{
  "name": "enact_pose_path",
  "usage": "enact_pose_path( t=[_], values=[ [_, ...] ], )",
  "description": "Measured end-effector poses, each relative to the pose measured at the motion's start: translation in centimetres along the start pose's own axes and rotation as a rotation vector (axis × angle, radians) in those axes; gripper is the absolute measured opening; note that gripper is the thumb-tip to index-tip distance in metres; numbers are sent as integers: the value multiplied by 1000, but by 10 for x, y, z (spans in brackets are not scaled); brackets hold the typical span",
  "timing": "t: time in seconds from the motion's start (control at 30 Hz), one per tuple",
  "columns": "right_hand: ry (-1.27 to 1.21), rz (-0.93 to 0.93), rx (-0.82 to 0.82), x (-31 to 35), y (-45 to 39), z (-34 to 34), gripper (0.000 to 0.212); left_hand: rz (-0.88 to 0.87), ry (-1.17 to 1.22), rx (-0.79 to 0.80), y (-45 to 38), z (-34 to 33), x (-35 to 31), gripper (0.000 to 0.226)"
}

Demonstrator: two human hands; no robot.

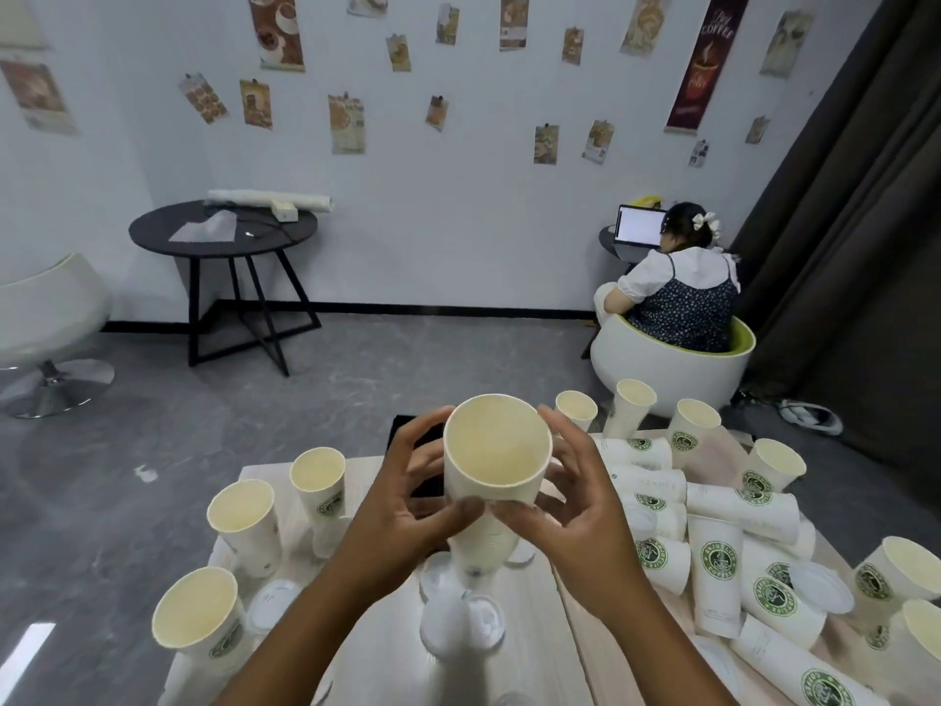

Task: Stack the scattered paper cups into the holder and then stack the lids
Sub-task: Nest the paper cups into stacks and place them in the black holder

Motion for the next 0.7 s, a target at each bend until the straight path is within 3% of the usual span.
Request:
enact_pose_path(
  t=[0.37, 0.7],
  values=[
    [-61, 136, -4, 32, -156, 41, 79, -55, 31, 24, -156, 27, -46, 70],
    [-121, 70, 8, -63, -229, 45, 80, 49, 44, -23, -226, 32, 39, 66]
  ],
)
Point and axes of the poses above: each hand's wrist, its own y-axis away from the middle knuckle, its own z-axis out of the back of the hand, x = y × z, the point moved 9 cm from there along -y, towards the middle knuckle, and after that the axes turned 6 degrees about x, right-handed, at the moved point
